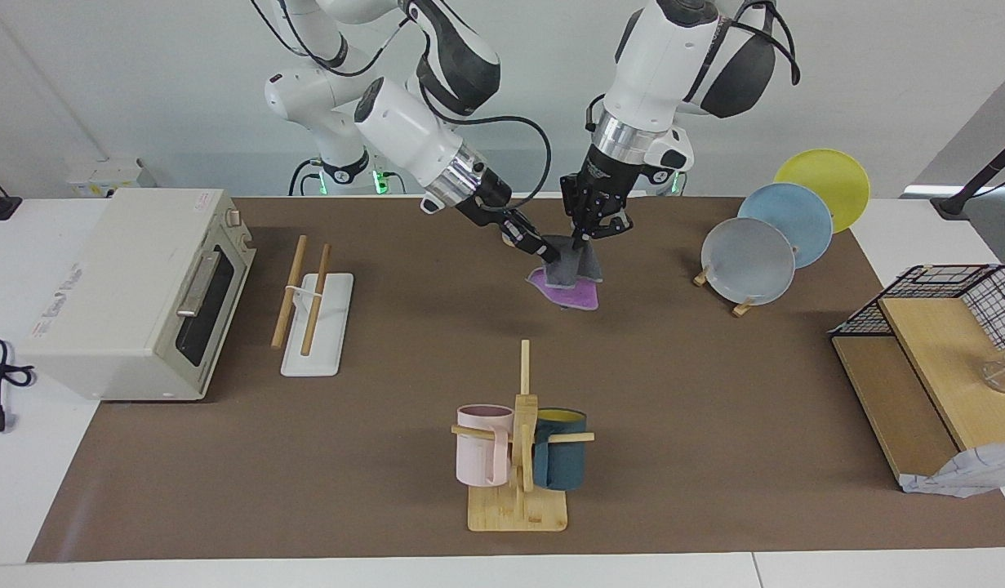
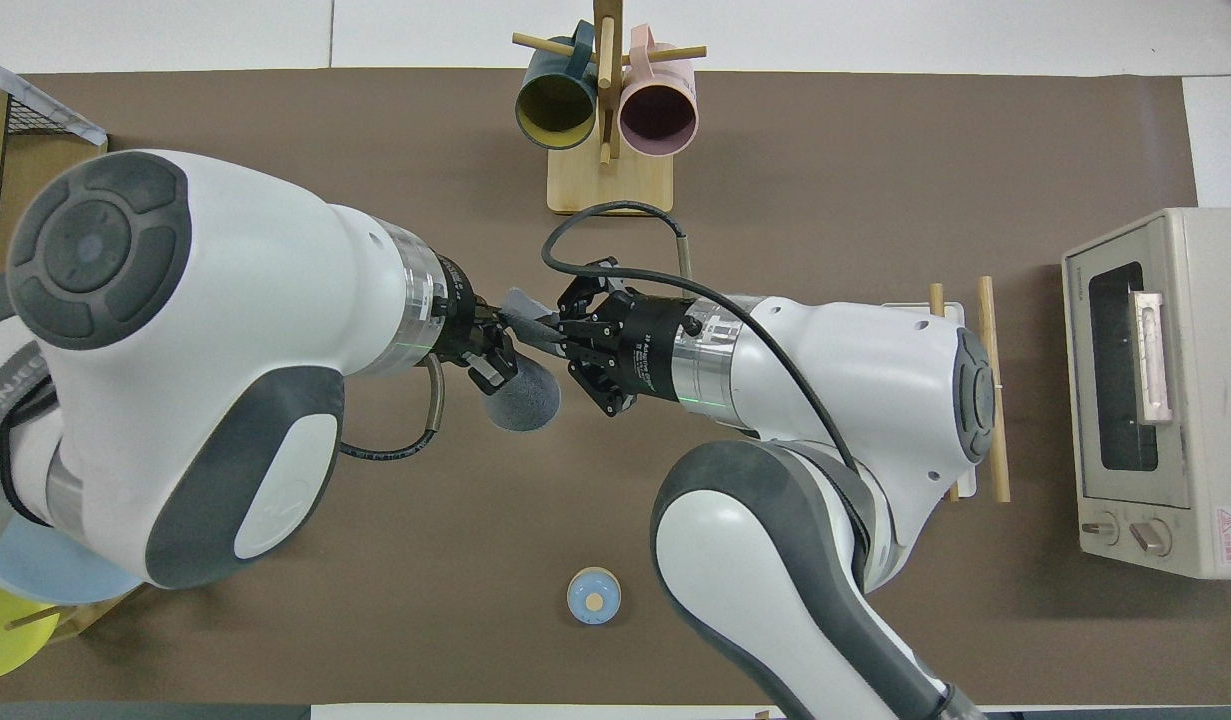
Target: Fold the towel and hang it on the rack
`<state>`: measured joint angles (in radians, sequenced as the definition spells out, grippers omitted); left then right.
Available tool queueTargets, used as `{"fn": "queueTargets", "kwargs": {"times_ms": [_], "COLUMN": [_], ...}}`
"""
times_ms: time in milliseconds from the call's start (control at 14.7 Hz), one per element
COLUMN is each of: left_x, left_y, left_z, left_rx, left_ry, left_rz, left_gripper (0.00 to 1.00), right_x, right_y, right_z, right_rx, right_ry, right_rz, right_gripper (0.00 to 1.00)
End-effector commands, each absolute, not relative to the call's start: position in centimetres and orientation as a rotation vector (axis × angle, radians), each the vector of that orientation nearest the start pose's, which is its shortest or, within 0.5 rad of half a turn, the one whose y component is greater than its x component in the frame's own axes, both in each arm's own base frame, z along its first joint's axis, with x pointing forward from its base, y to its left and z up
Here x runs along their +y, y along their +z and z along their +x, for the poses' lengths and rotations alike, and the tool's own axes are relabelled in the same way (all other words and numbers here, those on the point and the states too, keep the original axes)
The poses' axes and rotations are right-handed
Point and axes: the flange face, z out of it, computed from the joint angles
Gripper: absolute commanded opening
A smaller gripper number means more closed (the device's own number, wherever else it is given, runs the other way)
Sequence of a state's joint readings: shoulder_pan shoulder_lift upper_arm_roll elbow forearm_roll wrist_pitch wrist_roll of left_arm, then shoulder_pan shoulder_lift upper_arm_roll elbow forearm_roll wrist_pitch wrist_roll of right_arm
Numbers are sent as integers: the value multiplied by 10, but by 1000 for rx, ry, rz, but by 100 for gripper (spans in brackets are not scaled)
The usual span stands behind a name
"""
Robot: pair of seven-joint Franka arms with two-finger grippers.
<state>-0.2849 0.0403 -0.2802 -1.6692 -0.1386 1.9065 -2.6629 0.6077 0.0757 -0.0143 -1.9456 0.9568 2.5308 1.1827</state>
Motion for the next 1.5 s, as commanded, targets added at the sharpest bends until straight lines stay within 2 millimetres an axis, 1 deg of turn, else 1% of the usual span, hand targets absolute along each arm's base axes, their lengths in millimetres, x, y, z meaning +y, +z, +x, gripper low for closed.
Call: {"fn": "queueTargets", "kwargs": {"times_ms": [0,68,137,205,341,410,546,614,751,819,887,956,1024,1092,1229,1297,1433], "left_x": [-337,-337,-336,-335,-329,-325,-311,-304,-288,-277,-264,-250,-238,-219,-174,-154,-122], "left_y": [591,592,590,588,588,588,586,586,583,580,578,577,577,576,570,569,561], "left_z": [488,487,487,485,489,492,500,504,512,518,524,531,536,545,560,566,572], "left_rx": [2508,2442,2439,2431,2427,2415,2410,2401,2350,2311,2276,2226,2160,2079,1917,1802,1589], "left_ry": [-163,-146,-144,-138,-129,-125,-116,-111,-94,-82,-68,-54,-38,-16,23,38,65], "left_rz": [1536,1629,1644,1656,1663,1676,1692,1706,1782,1837,1878,1936,2004,2085,2243,2332,2497], "left_gripper": [20,96,100,100,100,100,100,100,100,100,100,100,100,100,100,100,100], "right_x": [331,323,318,317,315,306,287,270,230,210,182,153,131,106,57,34,-9], "right_y": [494,493,493,493,497,499,504,503,504,504,502,499,497,496,490,490,484], "right_z": [520,522,524,524,523,528,535,539,544,545,547,549,551,553,555,556,555], "right_rx": [1279,1253,1229,1203,1103,1052,912,830,607,484,370,305,261,211,125,73,-9], "right_ry": [329,320,304,293,256,240,212,196,173,163,156,171,186,186,187,188,209], "right_rz": [-1950,-2007,-2073,-2130,-2272,-2336,-2480,-2562,-2746,-2841,-2936,-3007,-3054,-3106,-3203,-3246,-3267], "right_gripper": [0,0,0,0,0,0,0,0,0,0,0,0,0,0,0,0,0]}}
